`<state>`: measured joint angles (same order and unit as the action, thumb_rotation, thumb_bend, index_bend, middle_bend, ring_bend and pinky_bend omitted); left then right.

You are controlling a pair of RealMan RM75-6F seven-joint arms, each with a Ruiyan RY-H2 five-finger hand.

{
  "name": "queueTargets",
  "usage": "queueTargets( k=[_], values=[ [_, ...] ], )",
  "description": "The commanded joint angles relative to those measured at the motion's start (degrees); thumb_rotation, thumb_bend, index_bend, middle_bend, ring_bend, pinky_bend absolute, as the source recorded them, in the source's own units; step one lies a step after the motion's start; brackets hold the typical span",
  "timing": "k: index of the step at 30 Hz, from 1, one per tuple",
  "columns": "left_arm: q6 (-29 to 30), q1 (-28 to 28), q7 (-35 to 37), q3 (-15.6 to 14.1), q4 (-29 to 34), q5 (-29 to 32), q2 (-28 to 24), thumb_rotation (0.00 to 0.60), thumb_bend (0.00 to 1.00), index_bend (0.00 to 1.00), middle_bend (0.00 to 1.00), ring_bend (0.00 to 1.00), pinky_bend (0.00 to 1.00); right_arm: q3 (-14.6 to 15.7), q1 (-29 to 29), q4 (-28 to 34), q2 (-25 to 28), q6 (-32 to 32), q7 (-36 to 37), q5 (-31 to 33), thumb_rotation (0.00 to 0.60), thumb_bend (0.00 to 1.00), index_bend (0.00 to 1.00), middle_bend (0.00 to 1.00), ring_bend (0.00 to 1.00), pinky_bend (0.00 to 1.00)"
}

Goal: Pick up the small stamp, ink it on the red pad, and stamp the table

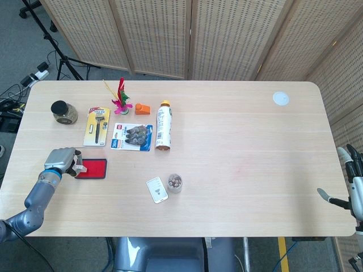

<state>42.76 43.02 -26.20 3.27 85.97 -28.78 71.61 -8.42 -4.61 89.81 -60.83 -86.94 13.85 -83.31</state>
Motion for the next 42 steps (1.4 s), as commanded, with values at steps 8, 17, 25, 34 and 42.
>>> queueTargets(
  k=[8, 17, 25, 34, 42],
  values=[
    [2.25, -0.75, 2.55, -0.26, -0.94, -5.07, 1.43, 0.600, 0.41, 0.63, 1.00, 1.00, 1.00, 0.01, -0.04, 0.00, 0.05, 0.13, 0.10, 0.06, 0.600, 0.00, 0.00, 0.00, 0.00, 0.00],
    [2.86, -0.84, 2.99, -0.84, -1.70, -6.14, 2.99, 0.600, 0.41, 0.63, 1.00, 1.00, 1.00, -0.03, -0.03, -0.02, 0.14, 0.22, 0.45, 0.19, 0.600, 0.00, 0.00, 0.00, 0.00, 0.00],
    [2.39, -0.24, 2.52, -1.14, -3.11, -4.72, 4.31, 0.600, 0.41, 0.63, 1.00, 1.00, 1.00, -0.16, 0.00, -0.14, 0.28, 0.26, 0.90, 0.42, 0.600, 0.00, 0.00, 0.00, 0.00, 0.00],
    [2.35, -0.25, 2.83, -1.55, -3.31, -5.01, 4.85, 0.600, 0.42, 0.63, 1.00, 1.00, 1.00, -0.17, 0.13, -0.01, 0.47, -0.03, 1.29, 0.25, 0.600, 0.00, 0.00, 0.00, 0.00, 0.00],
    [3.11, -0.17, 2.31, -1.78, -3.48, -4.88, 5.10, 0.600, 0.42, 0.63, 1.00, 1.00, 1.00, -0.21, 0.24, 0.01, 0.60, -0.22, 1.71, 0.20, 0.600, 0.00, 0.00, 0.00, 0.00, 0.00]
  ],
)
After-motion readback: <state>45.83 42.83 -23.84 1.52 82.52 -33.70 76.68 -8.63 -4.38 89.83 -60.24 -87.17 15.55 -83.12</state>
